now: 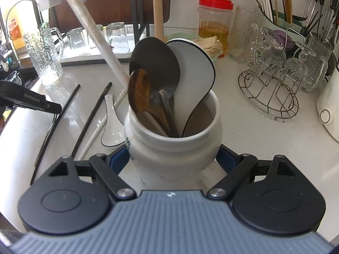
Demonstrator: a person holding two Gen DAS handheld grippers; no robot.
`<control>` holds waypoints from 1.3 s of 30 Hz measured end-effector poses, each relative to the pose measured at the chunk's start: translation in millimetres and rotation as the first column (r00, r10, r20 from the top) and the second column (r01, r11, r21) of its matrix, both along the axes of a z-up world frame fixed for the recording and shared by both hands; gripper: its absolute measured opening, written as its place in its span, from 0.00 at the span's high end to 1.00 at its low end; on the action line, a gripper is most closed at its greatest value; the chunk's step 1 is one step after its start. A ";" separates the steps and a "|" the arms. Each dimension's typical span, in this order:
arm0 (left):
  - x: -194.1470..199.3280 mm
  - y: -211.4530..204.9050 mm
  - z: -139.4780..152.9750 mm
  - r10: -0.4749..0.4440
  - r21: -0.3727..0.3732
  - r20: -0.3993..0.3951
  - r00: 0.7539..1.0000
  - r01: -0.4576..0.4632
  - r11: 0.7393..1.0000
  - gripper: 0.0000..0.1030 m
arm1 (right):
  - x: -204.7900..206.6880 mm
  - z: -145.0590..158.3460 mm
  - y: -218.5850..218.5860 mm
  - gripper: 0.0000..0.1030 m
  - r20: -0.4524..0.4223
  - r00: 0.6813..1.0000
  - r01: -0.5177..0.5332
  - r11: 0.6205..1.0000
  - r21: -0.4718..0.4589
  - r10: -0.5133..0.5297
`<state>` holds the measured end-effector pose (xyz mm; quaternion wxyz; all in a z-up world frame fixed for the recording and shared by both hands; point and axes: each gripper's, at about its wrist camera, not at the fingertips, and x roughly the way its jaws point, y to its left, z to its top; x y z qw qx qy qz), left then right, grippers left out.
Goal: Organize utensils
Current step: 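Close the left tool on the small metal fork between the chopsticks, then lift the metal fork with the left tool and carry it to the pot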
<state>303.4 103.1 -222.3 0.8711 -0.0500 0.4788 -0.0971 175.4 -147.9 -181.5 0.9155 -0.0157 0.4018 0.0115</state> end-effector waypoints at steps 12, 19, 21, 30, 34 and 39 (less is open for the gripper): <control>-32.2 -24.7 39.4 -0.030 -0.004 0.046 0.998 0.030 1.000 0.92 | -3.3 0.1 -2.7 0.13 0.003 0.999 -0.043 0.999 -0.002 0.043; -57.4 -47.8 61.9 -0.048 -0.010 0.066 0.997 0.049 0.999 0.93 | -0.8 0.1 -5.8 0.13 -0.009 0.997 -0.081 0.997 0.003 0.081; -63.9 -54.9 65.2 -0.054 -0.007 0.070 0.996 0.054 0.999 0.93 | -1.2 -0.3 -6.6 0.13 -0.009 0.996 -0.091 0.996 0.008 0.091; -91.7 -78.8 79.0 -0.075 0.003 0.106 0.992 0.075 0.997 0.94 | -3.6 -0.9 -8.8 0.14 -0.002 0.992 -0.130 0.992 0.006 0.130; -101.5 -82.3 81.5 -0.061 -0.001 0.115 0.991 0.062 0.998 0.96 | -6.0 -1.8 -9.4 0.15 0.000 0.990 -0.144 0.990 0.001 0.144; -110.6 -86.4 81.7 -0.051 0.004 0.114 0.992 0.051 0.999 0.96 | -10.2 -4.2 -14.1 0.20 -0.012 0.988 -0.155 0.988 0.016 0.155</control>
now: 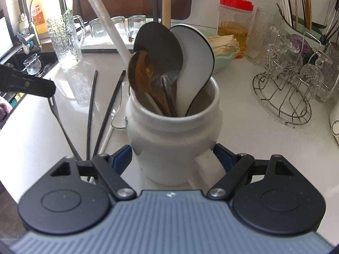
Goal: Organize utensils
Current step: 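Lift the metal fork with the left tool and carry it to the pot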
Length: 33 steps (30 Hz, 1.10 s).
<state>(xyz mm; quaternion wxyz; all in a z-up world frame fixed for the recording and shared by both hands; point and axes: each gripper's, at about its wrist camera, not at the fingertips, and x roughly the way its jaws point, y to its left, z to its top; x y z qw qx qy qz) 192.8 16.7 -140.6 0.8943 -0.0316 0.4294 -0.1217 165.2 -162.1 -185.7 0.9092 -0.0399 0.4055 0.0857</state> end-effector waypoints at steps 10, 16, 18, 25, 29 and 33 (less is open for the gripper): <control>-16.8 -8.5 0.2 0.019 0.003 0.010 1.000 -0.019 1.000 0.99 | -10.5 -0.5 -9.6 0.23 0.027 1.000 -0.011 0.998 0.055 0.009; -21.6 -11.8 10.3 0.028 0.003 0.034 0.999 -0.028 1.000 0.99 | -8.8 -1.1 -11.0 0.17 0.038 0.999 -0.016 0.996 0.088 0.013; -22.5 -13.9 16.2 0.023 0.012 0.044 0.999 -0.024 1.000 0.99 | -7.9 -1.4 -11.0 0.15 0.040 0.999 -0.014 0.996 0.093 0.011; -27.8 -15.4 39.0 0.018 0.035 0.068 0.998 -0.020 0.999 0.99 | -2.6 1.2 -7.4 0.13 0.081 0.997 0.003 0.998 0.069 -0.009; -30.6 -19.0 51.7 0.005 0.057 0.080 0.997 -0.009 0.998 0.99 | 1.3 4.8 -8.4 0.04 0.119 0.993 0.009 0.997 0.080 -0.019; -31.0 -18.5 67.1 0.000 0.060 0.098 0.995 -0.006 0.998 0.99 | 4.3 8.3 -10.5 0.04 0.156 0.988 -0.014 0.992 0.124 -0.006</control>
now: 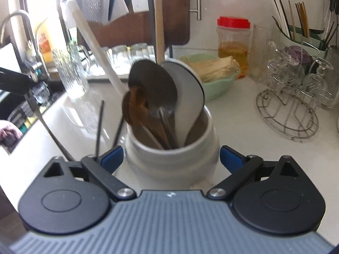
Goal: Organize utensils
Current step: 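Lift the metal fork with the left tool and carry it to the pot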
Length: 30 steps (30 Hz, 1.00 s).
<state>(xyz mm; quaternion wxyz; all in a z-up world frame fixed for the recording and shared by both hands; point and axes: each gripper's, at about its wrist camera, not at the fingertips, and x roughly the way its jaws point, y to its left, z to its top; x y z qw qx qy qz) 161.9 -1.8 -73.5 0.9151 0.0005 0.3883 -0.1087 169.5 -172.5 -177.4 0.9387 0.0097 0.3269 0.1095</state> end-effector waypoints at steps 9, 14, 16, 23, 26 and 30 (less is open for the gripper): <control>0.3 -7.2 30.7 -0.037 0.013 0.022 0.999 0.037 0.999 0.99 | 1.8 2.3 1.3 0.12 0.003 1.000 0.006 1.000 -0.009 -0.006; 4.5 -13.1 41.7 -0.062 0.029 0.019 0.998 0.061 0.998 0.99 | 2.4 1.9 1.2 0.12 0.001 1.000 0.008 1.000 -0.008 -0.008; 5.7 -15.0 46.3 -0.071 0.032 0.019 0.997 0.070 0.997 0.99 | 2.7 2.0 1.2 0.12 -0.001 1.000 0.006 1.000 -0.009 -0.006; 13.8 -20.6 65.0 -0.101 0.058 0.021 0.995 0.099 0.993 0.99 | 3.3 3.4 1.7 0.12 -0.014 1.000 -0.007 1.000 -0.015 0.007; 17.7 -21.9 72.9 -0.114 0.051 0.015 0.993 0.113 0.992 0.99 | 3.8 3.5 1.8 0.12 -0.018 1.000 -0.012 1.000 -0.016 0.012; 22.3 -27.8 82.3 -0.137 0.056 0.020 0.990 0.136 0.989 0.99 | 3.4 3.3 2.1 0.12 -0.021 1.000 -0.017 1.000 -0.015 0.016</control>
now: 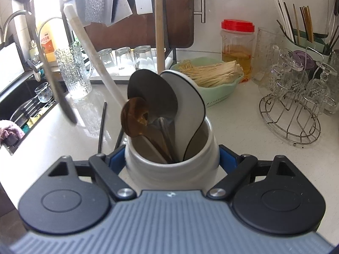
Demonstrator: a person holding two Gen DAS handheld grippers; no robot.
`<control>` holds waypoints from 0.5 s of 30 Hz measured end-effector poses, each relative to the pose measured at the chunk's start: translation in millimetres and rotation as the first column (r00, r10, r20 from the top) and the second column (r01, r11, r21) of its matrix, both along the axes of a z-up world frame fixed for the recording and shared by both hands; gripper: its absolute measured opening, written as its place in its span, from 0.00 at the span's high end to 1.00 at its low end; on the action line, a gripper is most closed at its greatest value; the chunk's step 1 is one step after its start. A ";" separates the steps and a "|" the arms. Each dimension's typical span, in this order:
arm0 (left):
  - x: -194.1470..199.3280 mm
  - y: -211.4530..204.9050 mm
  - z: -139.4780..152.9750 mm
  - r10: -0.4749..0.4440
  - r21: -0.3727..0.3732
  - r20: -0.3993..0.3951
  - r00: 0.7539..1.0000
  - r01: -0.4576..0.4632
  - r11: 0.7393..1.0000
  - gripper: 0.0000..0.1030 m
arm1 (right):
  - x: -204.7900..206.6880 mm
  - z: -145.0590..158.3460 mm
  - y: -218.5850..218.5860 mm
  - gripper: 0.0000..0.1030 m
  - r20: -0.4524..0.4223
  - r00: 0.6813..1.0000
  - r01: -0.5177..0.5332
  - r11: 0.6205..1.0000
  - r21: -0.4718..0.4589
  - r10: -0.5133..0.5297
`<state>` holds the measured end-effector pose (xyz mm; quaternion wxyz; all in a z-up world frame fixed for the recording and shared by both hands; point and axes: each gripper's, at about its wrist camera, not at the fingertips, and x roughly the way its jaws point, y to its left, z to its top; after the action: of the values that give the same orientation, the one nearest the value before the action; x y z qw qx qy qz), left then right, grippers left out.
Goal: Organize utensils
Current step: 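Lift the metal fork with the left tool and carry it to the pot, then lower the metal fork into the white pot held by the right tool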
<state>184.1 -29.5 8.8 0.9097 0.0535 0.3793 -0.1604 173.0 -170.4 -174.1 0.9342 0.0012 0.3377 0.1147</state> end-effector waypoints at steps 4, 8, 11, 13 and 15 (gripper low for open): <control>5.6 -7.4 5.7 -0.029 -0.003 0.007 1.000 0.029 1.000 0.99 | 1.2 0.3 -0.4 0.12 -0.005 1.000 0.000 1.000 0.000 0.000; 12.5 -17.2 4.4 -0.059 -0.005 0.001 0.998 0.059 0.998 0.99 | 1.5 0.6 -0.5 0.12 -0.007 1.000 0.000 1.000 0.001 0.000; 19.3 -24.7 0.9 -0.081 -0.006 -0.010 0.997 0.080 0.997 0.99 | 1.5 0.2 -0.4 0.12 -0.008 1.000 0.000 1.000 0.000 0.000; 23.2 -29.1 -1.3 -0.097 -0.003 -0.016 0.995 0.097 0.995 0.99 | 1.7 0.1 -0.5 0.12 -0.007 1.000 -0.001 1.000 0.000 0.001; 27.8 -34.6 -3.5 -0.117 0.004 -0.019 0.993 0.117 0.993 0.99 | 1.8 0.1 -0.5 0.12 -0.008 1.000 0.000 1.000 0.000 0.000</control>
<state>212.0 -64.1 5.3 0.8949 0.0763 0.3846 -0.2132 174.8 -170.9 -174.0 0.9329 0.0018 0.3414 0.1148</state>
